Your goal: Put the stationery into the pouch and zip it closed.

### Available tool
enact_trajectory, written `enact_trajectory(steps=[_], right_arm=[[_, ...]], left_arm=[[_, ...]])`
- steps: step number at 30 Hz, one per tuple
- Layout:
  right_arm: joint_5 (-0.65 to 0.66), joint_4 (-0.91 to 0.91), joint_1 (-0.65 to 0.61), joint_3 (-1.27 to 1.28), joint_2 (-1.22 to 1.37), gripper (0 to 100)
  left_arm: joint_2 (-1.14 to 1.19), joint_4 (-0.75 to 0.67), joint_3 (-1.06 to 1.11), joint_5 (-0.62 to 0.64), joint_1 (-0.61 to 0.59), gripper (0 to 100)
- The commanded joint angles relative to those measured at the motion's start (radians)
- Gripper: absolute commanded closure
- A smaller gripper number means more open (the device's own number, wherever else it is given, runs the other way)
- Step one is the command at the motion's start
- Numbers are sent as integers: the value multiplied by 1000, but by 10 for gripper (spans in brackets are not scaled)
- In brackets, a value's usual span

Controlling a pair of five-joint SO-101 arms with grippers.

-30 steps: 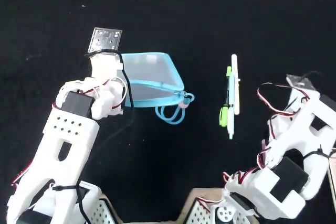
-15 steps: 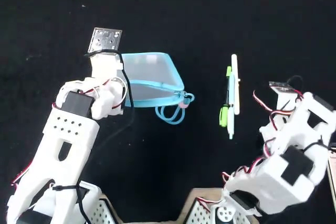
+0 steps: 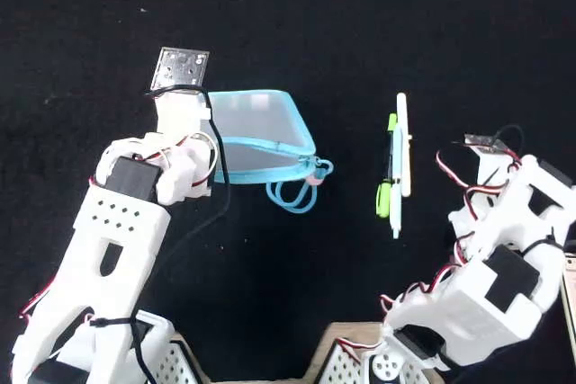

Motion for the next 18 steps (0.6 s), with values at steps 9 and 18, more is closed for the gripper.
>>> enact_trajectory(steps=[9,18], right_arm=[[8,-15,-57,-61,-1,898],[8,-20,-64,-65,-1,860]], left_arm=[[8,2,19,11,12,970],[8,2,19,11,12,970]])
